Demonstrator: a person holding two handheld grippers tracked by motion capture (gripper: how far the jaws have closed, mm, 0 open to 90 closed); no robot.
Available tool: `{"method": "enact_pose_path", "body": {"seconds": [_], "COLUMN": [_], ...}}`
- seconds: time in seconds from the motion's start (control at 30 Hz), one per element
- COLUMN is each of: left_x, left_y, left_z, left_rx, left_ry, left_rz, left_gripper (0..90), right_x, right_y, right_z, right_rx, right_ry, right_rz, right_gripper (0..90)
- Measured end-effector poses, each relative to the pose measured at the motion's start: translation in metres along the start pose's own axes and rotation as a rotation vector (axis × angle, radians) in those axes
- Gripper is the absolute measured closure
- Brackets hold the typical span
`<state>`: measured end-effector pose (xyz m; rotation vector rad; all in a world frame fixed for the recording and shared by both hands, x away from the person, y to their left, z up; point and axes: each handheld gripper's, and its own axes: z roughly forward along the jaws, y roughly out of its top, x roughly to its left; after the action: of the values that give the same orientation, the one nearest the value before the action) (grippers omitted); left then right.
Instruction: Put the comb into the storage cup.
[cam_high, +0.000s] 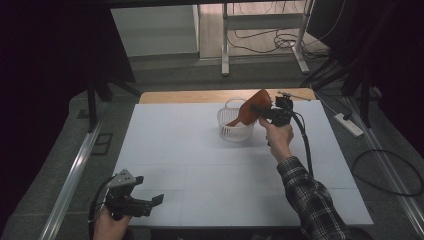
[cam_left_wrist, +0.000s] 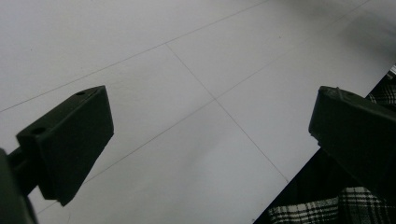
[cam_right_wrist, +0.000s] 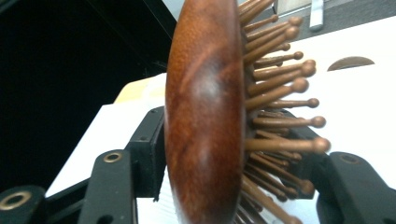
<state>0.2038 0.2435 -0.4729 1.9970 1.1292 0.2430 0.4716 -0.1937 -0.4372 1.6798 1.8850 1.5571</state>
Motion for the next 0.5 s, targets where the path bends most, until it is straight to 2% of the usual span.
{"method": "enact_pose_path", "body": {"seconds": [0.27,0.37,0.5], "left_x": [0.0000,0.0000,0.0000], "left_y": [0.0000,0.0000,0.0000], "left_z": [0.0000,0.0000,0.0000], "left_rx": [0.000,0.001,0.001], "left_ry": [0.001,0.001,0.001], "left_rz": [0.001,0.002,0.001], "left_gripper": [0.6,0.6,0.6], "right_x": [-0.0014,-0.0018,-0.0021], "right_y": [-0.0007,-0.0012,-0.0009], "right_z": [0.0016,0.0022,0.0015], "right_rx": [0.023,0.033,0.040], "right_ry": [0.007,-0.008,-0.017], "right_rz": [-0.007,-0.022,-0.043], "right_gripper": [32.1,26.1,22.5]}}
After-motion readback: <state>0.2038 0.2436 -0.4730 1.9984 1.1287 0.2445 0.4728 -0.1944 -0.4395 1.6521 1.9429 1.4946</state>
